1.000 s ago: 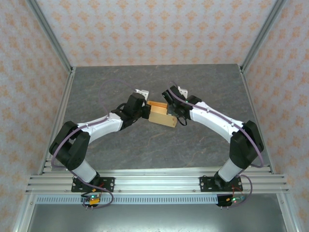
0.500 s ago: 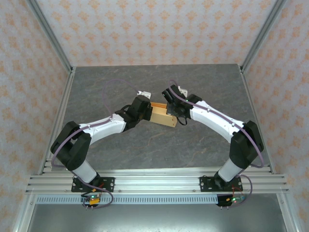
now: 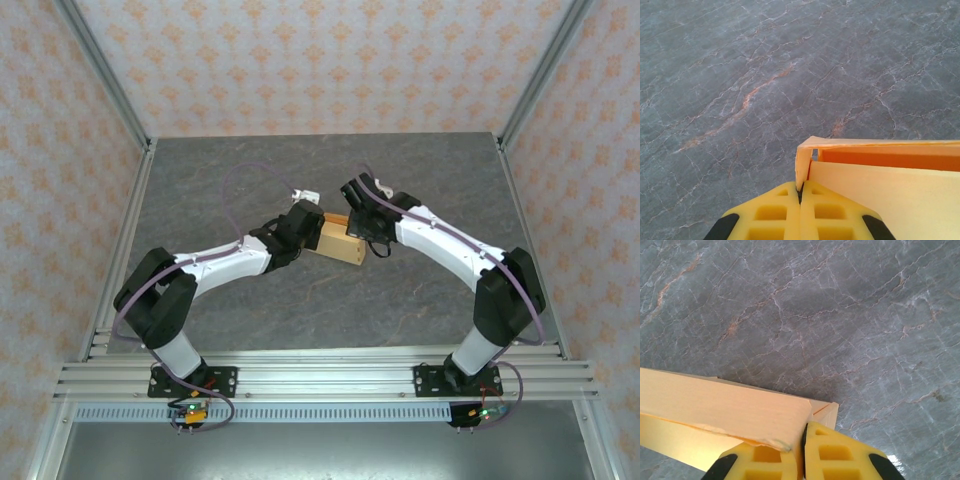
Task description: Fold the paper box
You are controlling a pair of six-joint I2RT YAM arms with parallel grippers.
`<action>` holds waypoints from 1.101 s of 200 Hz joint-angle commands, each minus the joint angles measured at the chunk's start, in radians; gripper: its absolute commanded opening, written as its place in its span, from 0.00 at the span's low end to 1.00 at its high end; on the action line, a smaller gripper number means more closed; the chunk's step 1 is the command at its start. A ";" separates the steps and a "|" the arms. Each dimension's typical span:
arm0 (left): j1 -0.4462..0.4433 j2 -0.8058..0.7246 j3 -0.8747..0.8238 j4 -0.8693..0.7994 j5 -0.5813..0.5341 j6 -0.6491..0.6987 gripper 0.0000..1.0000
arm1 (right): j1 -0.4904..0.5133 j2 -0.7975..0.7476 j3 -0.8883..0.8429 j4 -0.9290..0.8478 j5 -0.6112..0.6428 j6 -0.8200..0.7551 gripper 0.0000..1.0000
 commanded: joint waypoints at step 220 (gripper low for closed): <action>-0.045 0.035 -0.011 -0.123 -0.167 -0.109 0.00 | -0.064 -0.049 -0.091 0.037 -0.167 0.093 0.09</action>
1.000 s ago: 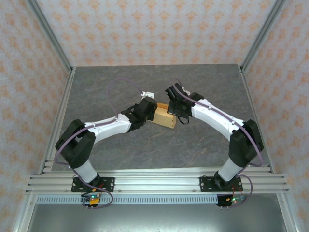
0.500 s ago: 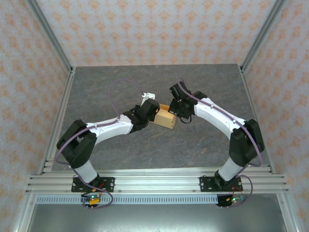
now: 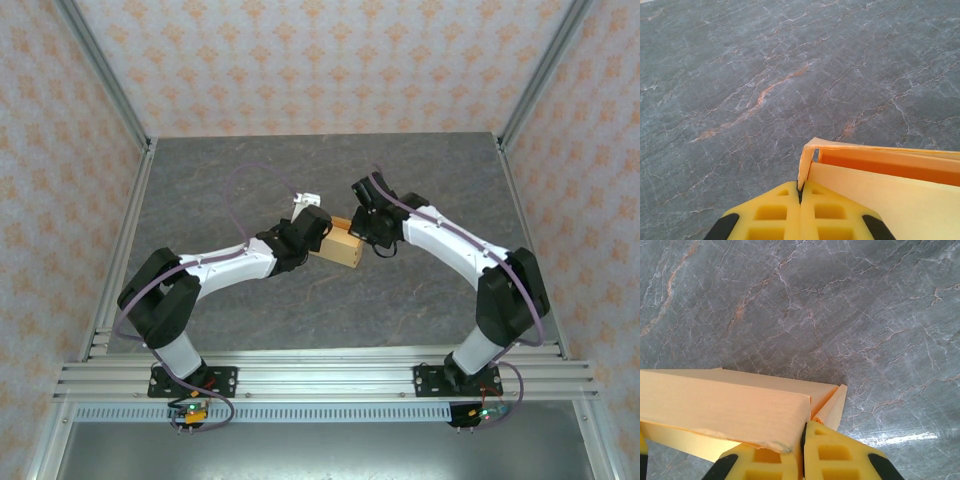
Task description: Fold the paper box
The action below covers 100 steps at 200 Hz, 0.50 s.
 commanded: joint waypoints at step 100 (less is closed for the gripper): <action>0.000 0.030 -0.032 -0.086 -0.060 -0.067 0.00 | 0.019 -0.066 -0.057 -0.045 0.067 0.034 0.14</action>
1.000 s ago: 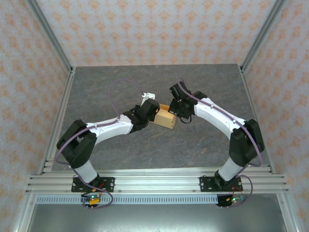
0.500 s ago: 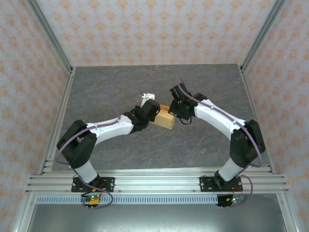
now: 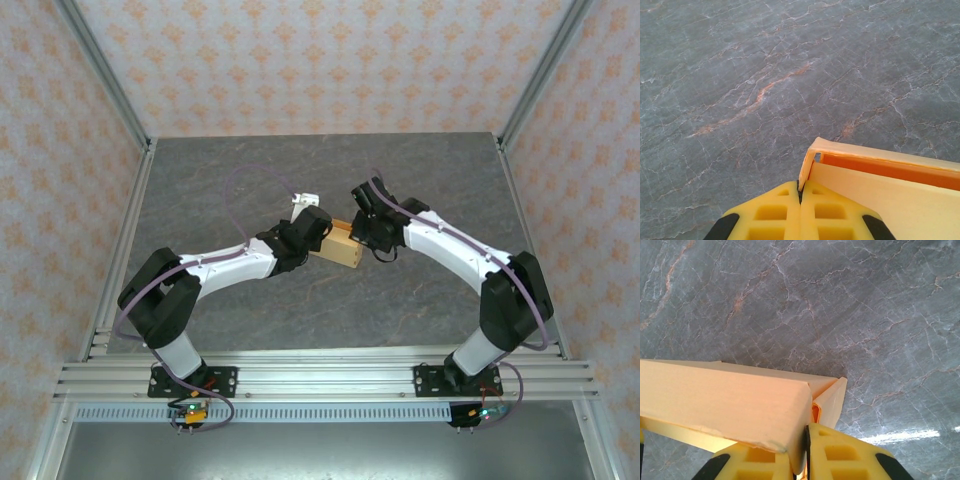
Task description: Fold the paper box
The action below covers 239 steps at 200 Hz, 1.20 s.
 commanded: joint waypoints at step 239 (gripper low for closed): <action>0.000 0.005 -0.080 -0.008 -0.021 -0.028 0.00 | -0.081 -0.315 -0.449 0.696 -0.272 -1.616 0.99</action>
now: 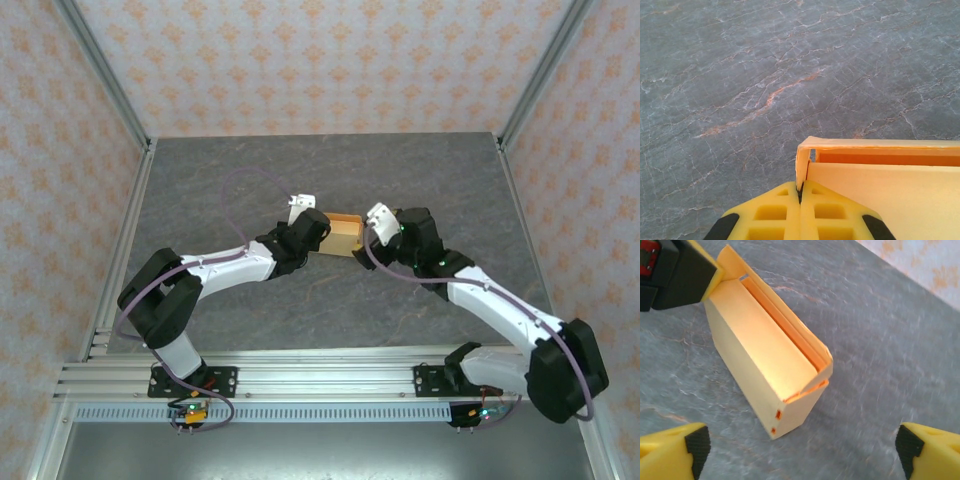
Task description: Fold the paper box
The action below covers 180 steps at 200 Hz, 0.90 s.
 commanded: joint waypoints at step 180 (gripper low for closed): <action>0.009 -0.146 -0.126 0.011 0.179 0.065 0.44 | -0.019 0.366 0.079 0.123 -0.017 -0.697 0.50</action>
